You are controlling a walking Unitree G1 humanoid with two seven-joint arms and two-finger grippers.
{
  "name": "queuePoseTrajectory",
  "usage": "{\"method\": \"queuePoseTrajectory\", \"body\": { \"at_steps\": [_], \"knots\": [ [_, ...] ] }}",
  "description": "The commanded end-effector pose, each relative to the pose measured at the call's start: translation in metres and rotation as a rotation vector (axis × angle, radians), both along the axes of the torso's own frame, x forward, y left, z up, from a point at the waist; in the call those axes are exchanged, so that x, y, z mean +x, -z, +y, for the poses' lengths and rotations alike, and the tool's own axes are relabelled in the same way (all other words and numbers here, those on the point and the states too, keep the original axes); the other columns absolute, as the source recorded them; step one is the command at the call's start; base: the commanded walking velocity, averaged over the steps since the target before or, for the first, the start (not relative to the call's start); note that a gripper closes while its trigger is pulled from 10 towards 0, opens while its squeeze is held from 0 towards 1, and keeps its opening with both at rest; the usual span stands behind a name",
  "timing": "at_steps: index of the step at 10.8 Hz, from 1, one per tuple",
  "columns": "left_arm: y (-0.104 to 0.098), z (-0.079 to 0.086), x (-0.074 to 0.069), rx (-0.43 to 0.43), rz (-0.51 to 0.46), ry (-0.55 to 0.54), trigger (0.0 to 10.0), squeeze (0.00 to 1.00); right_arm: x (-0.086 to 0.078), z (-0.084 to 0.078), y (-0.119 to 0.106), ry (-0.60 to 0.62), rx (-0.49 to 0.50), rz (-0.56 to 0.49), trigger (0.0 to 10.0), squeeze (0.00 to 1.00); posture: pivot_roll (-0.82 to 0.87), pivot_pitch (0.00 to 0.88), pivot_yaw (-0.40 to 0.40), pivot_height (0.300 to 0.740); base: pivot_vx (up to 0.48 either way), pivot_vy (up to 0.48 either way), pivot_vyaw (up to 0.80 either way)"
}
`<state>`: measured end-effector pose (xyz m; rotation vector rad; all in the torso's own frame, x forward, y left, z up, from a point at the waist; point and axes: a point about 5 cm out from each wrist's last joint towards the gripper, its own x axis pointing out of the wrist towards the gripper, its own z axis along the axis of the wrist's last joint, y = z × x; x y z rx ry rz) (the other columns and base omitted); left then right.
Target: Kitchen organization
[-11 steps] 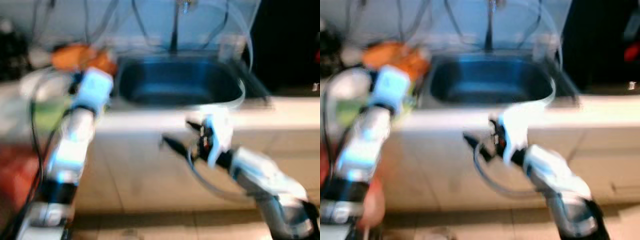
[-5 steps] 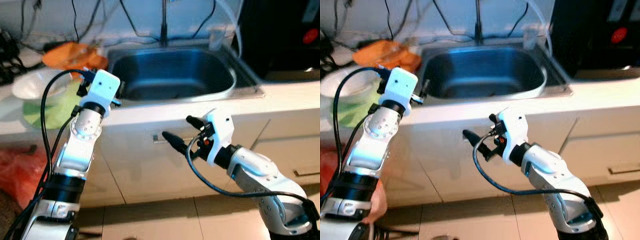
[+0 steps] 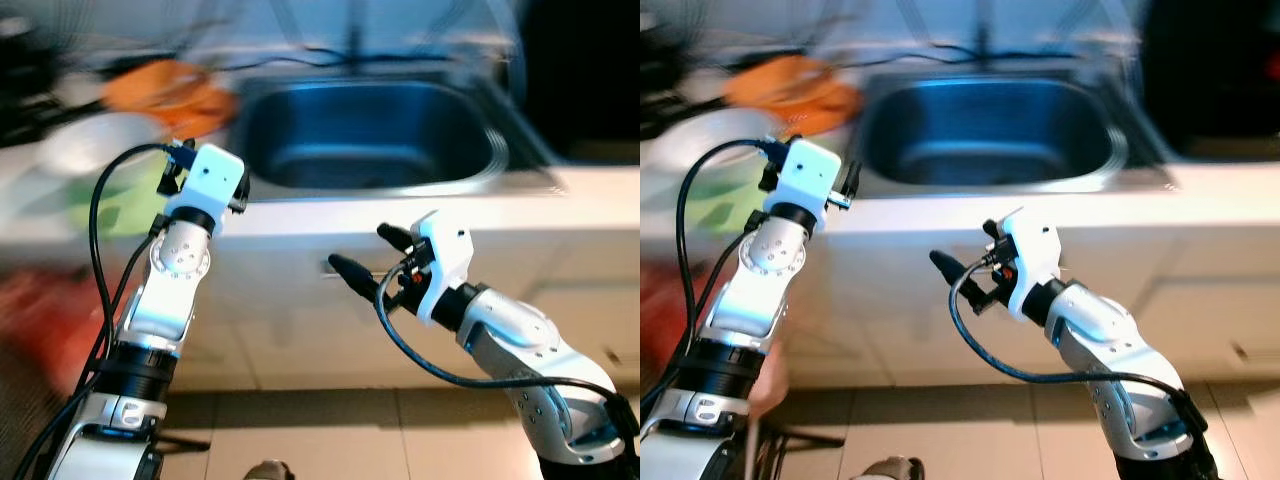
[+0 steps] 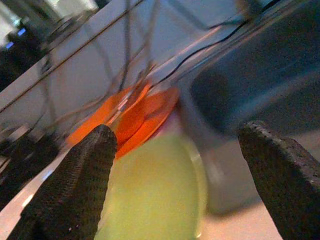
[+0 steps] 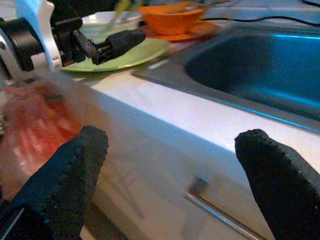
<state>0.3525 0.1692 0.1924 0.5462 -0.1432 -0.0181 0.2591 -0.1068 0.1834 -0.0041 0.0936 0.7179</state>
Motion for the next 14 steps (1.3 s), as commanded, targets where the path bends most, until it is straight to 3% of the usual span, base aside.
{"method": "queuePoseTrajectory", "body": {
  "at_steps": [1,6,9,14],
  "knots": [
    [-0.001,0.001,0.001,0.006,-0.007,-0.009,10.0,0.00,0.002,0.000,-0.003,0.006,0.000,-0.021,10.0,0.00,0.05,0.031,0.052,0.740,0.000,0.000,0.80],
    [-0.003,0.005,0.008,0.045,-0.021,-0.033,10.0,0.00,0.004,-0.001,-0.004,0.016,-0.002,-0.023,10.0,0.00,0.04,0.026,0.049,0.740,0.000,0.000,0.14],
    [-0.009,0.008,0.011,0.017,-0.046,-0.046,10.0,0.00,0.005,-0.002,-0.004,0.018,-0.004,-0.025,10.0,0.00,0.04,0.025,0.050,0.740,0.000,0.000,0.00],
    [-0.007,0.008,0.012,0.006,-0.041,-0.049,10.0,0.00,0.004,-0.001,-0.004,0.018,-0.002,-0.024,10.0,0.00,0.04,0.028,0.051,0.740,0.000,-0.323,0.00]
  ]
}}
